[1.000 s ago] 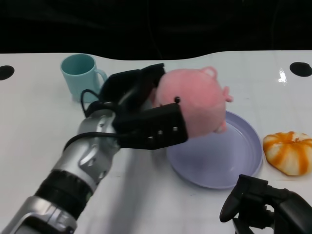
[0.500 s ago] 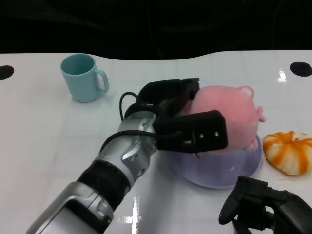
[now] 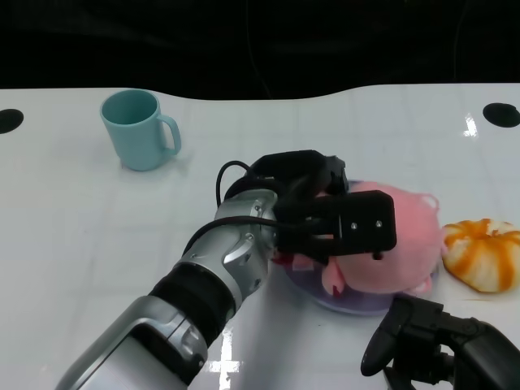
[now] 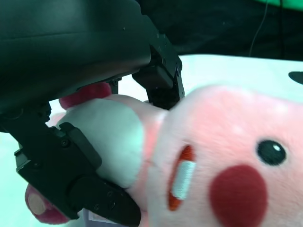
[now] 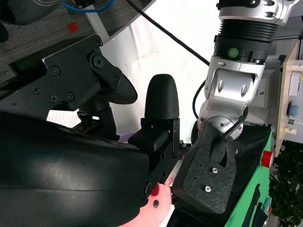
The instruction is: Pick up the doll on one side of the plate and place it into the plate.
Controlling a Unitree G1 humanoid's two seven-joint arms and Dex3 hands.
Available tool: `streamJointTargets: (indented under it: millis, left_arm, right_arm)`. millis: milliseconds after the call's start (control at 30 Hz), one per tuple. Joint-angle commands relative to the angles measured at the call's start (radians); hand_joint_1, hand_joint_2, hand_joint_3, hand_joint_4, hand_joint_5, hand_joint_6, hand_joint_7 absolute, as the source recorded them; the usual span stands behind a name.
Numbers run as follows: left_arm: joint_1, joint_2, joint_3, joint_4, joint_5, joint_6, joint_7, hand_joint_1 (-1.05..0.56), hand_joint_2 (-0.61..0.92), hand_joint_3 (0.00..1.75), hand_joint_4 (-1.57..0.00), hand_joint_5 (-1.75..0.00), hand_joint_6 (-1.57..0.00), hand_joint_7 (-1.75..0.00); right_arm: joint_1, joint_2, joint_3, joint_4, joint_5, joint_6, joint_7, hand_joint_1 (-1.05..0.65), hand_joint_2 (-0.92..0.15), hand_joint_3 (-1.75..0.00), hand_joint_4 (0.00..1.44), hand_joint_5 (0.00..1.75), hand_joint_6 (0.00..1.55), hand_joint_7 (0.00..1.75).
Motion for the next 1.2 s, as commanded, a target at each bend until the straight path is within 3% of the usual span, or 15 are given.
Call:
streamJointTargets:
  millis: [33,133,233,333,733,1033,1133,1167,1200]
  left_arm:
    - [-0.020,0.020,-0.008,-0.047,-0.006,-0.005,-0.068,-0.60,0.92,0.18,-0.31,-0.81,-0.49,-0.07]
    - [-0.006,0.036,-0.027,-0.091,0.001,-0.001,-0.113,-0.81,0.92,0.32,-0.07,-0.37,-0.23,-0.01]
    - [0.004,0.052,-0.048,-0.129,0.019,0.005,-0.127,-0.95,0.92,0.45,-0.01,-0.07,-0.05,-0.01]
    - [0.018,0.066,-0.059,-0.159,0.031,0.004,-0.116,-1.02,0.92,0.53,0.00,-0.01,-0.01,0.00]
    - [0.160,0.182,-0.069,-0.434,0.089,-0.002,-0.111,-0.99,0.92,0.56,0.00,0.00,-0.02,-0.01]
    - [0.360,0.285,0.020,-0.722,0.031,-0.043,-0.114,-0.87,0.92,0.48,-0.15,-0.11,-0.14,-0.07]
    - [0.425,0.301,0.071,-0.781,-0.020,-0.093,-0.088,-0.79,0.92,0.43,-0.22,-0.24,-0.23,-0.11]
    - [0.442,0.304,0.085,-0.793,-0.032,-0.108,-0.079,-0.77,0.92,0.42,-0.19,-0.49,-0.30,-0.11]
    - [0.457,0.307,0.096,-0.802,-0.040,-0.124,-0.070,-0.76,0.92,0.42,-0.18,-0.60,-0.33,-0.11]
  right_arm:
    - [0.003,-0.012,-0.007,-0.008,0.001,-0.001,-0.001,-0.06,-0.60,-1.17,0.62,1.73,0.56,1.48]
    - [0.004,-0.017,-0.009,-0.004,-0.004,-0.011,0.002,-0.07,-0.59,-1.17,0.63,1.72,0.57,1.47]
    - [0.004,-0.022,-0.011,-0.001,-0.008,-0.018,0.003,-0.08,-0.59,-1.17,0.64,1.71,0.58,1.47]
    - [0.004,-0.024,-0.013,0.002,-0.007,-0.024,0.004,-0.08,-0.59,-1.16,0.65,1.71,0.58,1.47]
    - [0.015,-0.025,-0.019,0.009,-0.007,-0.051,0.003,-0.05,-0.55,-1.23,0.66,1.71,0.59,1.47]
    - [0.030,-0.036,-0.024,0.003,-0.014,-0.056,0.008,-0.01,-0.54,-1.24,0.65,1.71,0.59,1.48]
    - [0.026,-0.034,-0.028,0.011,-0.005,-0.056,0.012,0.01,-0.56,-1.22,0.65,1.71,0.58,1.48]
    - [0.025,-0.034,-0.028,0.014,-0.005,-0.056,0.012,0.02,-0.56,-1.22,0.65,1.71,0.58,1.48]
    - [0.023,-0.034,-0.027,0.017,-0.006,-0.058,0.013,0.02,-0.57,-1.21,0.65,1.71,0.58,1.48]
